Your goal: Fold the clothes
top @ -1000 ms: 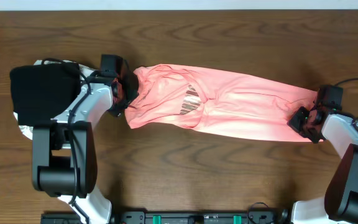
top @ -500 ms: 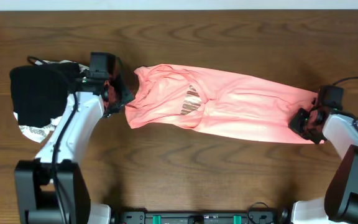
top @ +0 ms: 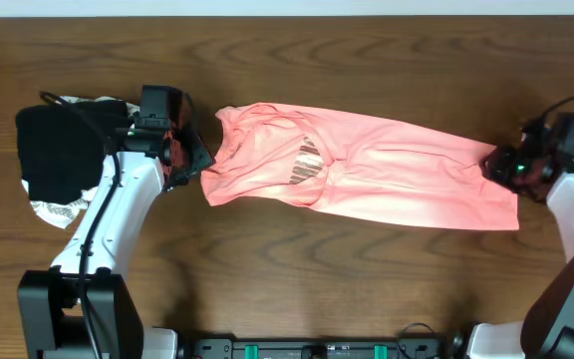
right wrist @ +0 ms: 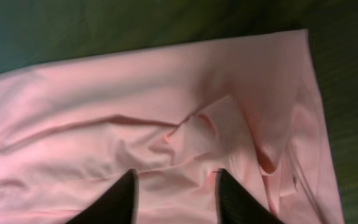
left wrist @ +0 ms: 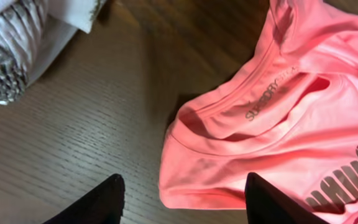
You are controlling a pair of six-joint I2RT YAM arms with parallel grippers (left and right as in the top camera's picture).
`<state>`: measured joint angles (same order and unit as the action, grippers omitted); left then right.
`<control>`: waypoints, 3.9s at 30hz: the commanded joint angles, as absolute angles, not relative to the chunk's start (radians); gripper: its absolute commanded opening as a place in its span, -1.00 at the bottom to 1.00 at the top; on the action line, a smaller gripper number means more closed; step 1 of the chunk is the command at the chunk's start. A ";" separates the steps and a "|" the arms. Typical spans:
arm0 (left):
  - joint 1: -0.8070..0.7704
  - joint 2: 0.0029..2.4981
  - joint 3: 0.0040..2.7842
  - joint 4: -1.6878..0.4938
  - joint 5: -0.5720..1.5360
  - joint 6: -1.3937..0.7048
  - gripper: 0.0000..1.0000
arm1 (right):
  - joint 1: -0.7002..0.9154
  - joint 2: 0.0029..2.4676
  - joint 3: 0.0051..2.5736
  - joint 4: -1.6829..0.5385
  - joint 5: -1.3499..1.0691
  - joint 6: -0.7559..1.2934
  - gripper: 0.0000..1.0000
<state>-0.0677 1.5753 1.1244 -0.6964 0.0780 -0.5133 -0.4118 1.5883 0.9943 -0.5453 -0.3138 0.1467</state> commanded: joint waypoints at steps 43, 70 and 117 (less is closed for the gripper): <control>-0.065 1.563 1.143 -0.721 0.120 -0.494 0.28 | -0.693 1.954 1.027 -0.563 -0.603 -0.148 0.71; -0.065 1.563 1.143 -0.721 0.120 -0.493 0.28 | -0.762 1.994 1.244 -0.857 -0.523 -0.110 0.85; -0.065 1.564 1.143 -0.717 0.119 -0.493 0.28 | -0.680 2.252 1.406 -1.048 -0.577 -0.333 0.54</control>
